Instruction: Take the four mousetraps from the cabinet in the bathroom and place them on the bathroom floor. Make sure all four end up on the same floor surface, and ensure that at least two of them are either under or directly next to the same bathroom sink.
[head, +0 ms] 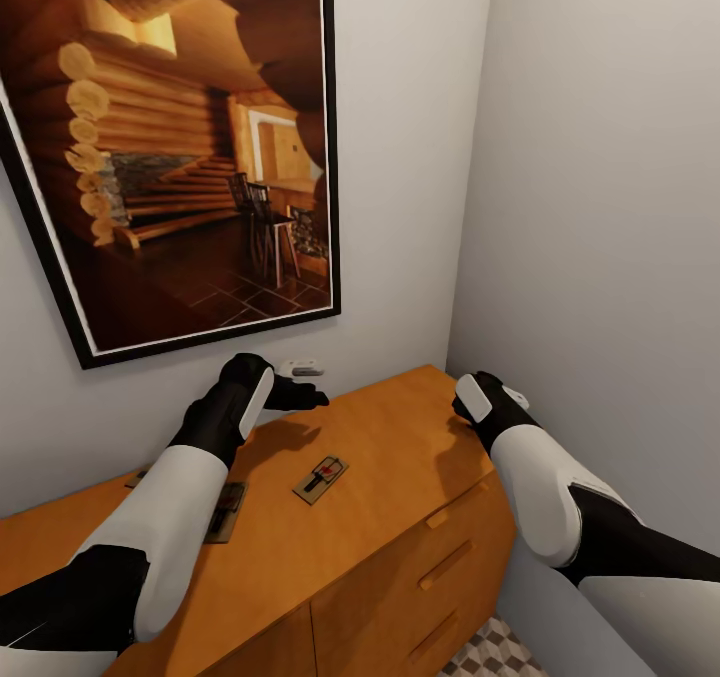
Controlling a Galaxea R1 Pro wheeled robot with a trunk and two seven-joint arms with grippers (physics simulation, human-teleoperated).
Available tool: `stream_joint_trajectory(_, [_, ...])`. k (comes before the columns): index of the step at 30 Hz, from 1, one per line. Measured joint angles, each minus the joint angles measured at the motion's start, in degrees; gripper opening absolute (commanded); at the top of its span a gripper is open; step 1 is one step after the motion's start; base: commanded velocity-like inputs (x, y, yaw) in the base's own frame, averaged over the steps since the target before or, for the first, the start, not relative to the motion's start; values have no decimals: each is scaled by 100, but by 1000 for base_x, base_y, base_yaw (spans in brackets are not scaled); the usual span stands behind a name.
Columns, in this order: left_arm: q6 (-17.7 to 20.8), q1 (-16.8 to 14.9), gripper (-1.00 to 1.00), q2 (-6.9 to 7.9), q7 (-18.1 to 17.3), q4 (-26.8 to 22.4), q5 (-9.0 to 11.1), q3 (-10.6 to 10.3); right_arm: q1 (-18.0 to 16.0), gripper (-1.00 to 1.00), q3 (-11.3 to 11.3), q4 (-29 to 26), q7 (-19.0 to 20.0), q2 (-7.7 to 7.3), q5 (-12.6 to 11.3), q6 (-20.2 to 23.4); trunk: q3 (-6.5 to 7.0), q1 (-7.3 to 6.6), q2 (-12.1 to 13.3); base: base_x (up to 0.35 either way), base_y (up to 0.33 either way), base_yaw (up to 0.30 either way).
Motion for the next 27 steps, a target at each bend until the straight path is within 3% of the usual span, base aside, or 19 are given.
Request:
stream_joint_trajectory(3, [0,0,100,0,0,0,0,0,-2,100,0,3,-2,0,-1,-1,0,0,0,0,0,0])
stream_joint_trajectory(4, [0,0,100,-1,0,0,0,0,-2,-100,1,3,-3,0,-3,-3,0,0,0,0,0,0])
stream_joint_trajectory(8, [1,0,100,0,0,-1,0,0,70,-100,13,-93,-28,-3,86,48,0,0,0,0,0,0])
stream_joint_trajectory(11, [0,0,100,-1,0,0,0,0,49,-100,1,-94,6,-1,-38,-30,0,0,1,0,0,0])
stream_joint_trajectory(27, [0,0,100,-5,0,-5,0,0,19,-100,1,-35,-78,-5,-3,-11,0,0,1,0,0,0])
